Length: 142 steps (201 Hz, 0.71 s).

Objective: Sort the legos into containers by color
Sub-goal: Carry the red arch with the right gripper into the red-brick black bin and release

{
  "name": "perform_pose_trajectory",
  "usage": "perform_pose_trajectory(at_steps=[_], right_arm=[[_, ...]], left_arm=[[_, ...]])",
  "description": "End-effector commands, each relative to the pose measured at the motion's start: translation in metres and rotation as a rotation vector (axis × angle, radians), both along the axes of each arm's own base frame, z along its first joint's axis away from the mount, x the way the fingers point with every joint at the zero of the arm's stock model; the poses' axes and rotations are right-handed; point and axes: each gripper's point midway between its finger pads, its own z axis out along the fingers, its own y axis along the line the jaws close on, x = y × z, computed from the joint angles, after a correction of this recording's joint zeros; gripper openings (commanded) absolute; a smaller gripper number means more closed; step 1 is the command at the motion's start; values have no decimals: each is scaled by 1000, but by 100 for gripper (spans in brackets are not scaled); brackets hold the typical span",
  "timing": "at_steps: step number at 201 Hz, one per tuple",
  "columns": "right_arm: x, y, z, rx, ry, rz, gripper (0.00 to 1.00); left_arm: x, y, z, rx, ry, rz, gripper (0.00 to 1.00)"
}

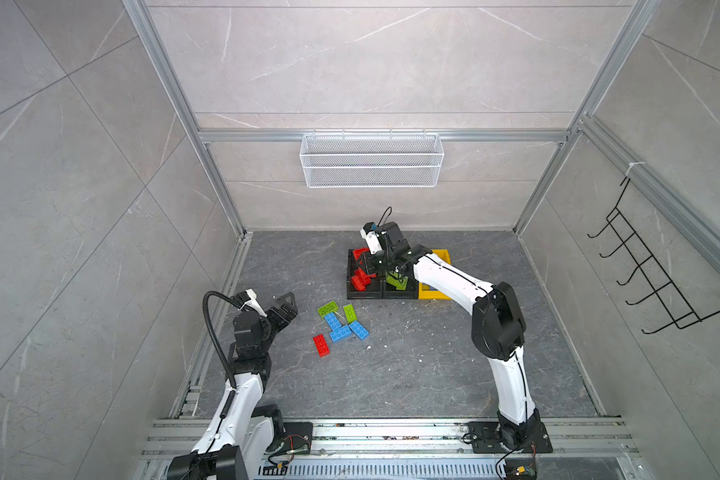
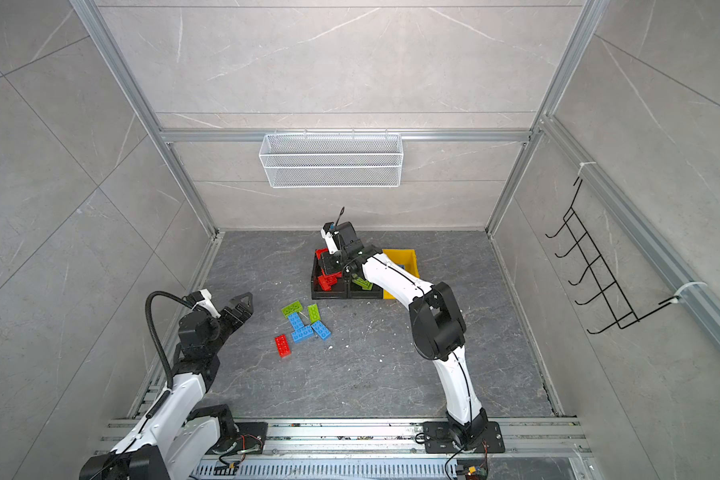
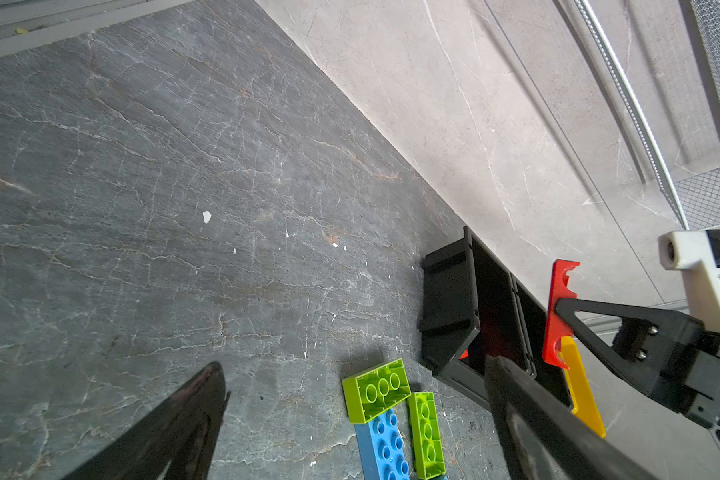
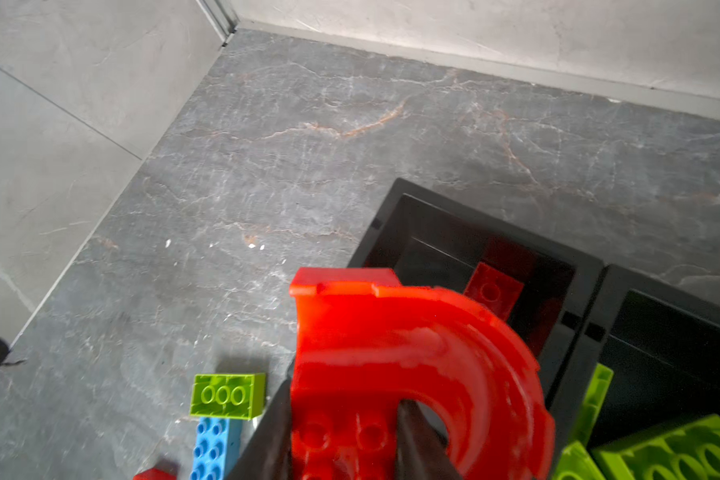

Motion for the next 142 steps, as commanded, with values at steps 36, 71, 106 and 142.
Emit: perform_pose_trajectory(at_steps=[36, 71, 106, 142], right_arm=[[10, 18, -16, 80, 44, 16, 17], [11, 17, -17, 64, 56, 3, 47], [4, 7, 7, 56, 28, -4, 57], [-22, -8, 33, 44, -13, 20, 59]], left_arm=[[2, 4, 9, 41, -27, 9, 100], [2, 1, 12, 32, -42, -10, 100], [2, -3, 15, 35, -52, -32, 100], [2, -2, 16, 34, -51, -26, 100]])
